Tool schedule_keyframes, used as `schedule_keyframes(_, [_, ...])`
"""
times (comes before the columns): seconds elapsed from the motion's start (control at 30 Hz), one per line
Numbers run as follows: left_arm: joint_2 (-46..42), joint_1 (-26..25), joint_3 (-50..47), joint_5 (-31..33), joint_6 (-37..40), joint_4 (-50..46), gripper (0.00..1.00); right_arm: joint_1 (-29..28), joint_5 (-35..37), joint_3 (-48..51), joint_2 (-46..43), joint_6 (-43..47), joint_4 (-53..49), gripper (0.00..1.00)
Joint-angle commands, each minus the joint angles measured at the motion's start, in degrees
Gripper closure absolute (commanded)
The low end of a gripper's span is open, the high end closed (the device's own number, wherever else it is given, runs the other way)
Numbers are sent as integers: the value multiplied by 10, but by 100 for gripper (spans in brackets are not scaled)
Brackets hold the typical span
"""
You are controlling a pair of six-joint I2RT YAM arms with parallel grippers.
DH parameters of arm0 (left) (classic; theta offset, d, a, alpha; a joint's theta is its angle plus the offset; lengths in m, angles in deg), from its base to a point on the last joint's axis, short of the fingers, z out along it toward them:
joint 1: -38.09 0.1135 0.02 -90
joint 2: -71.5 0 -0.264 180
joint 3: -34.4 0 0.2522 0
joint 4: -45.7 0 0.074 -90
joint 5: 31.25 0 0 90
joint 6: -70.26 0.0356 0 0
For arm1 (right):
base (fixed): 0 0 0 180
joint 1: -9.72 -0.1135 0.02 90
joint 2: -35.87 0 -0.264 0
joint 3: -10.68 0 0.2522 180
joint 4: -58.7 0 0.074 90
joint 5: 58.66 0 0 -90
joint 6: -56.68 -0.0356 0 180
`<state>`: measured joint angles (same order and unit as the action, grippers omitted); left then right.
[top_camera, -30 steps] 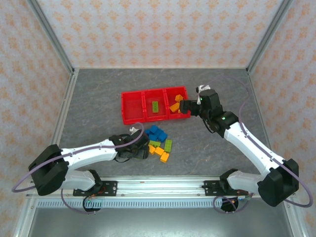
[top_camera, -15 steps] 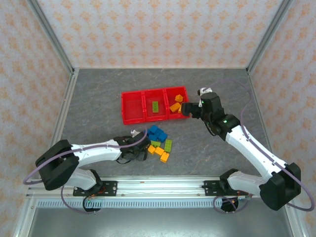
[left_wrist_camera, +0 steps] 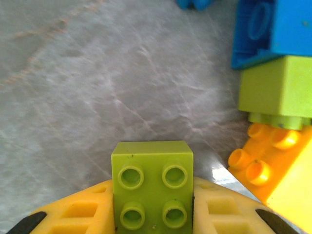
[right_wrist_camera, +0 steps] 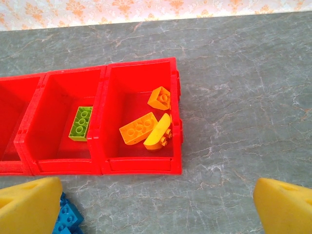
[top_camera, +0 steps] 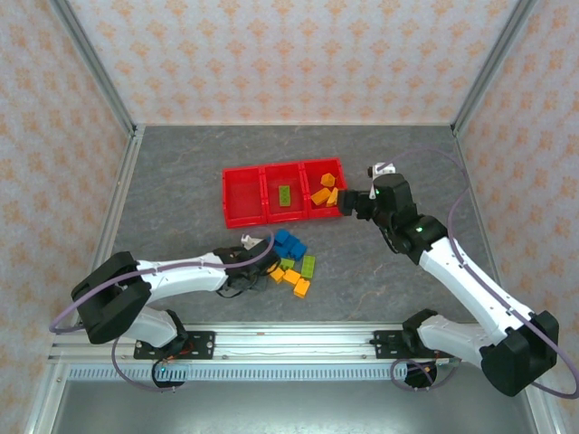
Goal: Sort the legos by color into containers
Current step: Pick up the lego from the middle-left of the table, then place the lego in the container.
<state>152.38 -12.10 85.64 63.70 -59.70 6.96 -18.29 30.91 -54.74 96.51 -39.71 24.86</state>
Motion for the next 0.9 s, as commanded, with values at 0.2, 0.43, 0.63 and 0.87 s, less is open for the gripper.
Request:
schedule_keyframes(0.2, [-159,8,53,117,-44,4,70,1,34,-10,20,-1,42,0])
schedule_keyframes(0.43, [-52,81,205,84,13,43,67,1,37,-4,22,-2,69,0])
schedule_keyframes(0.63, [107,124,333,48,26,82,67,1,32,15,0,-1,62,0])
schedule_keyframes(0.87, [264,141,484,18,35,66,67,1,39,44,-47,0,41,0])
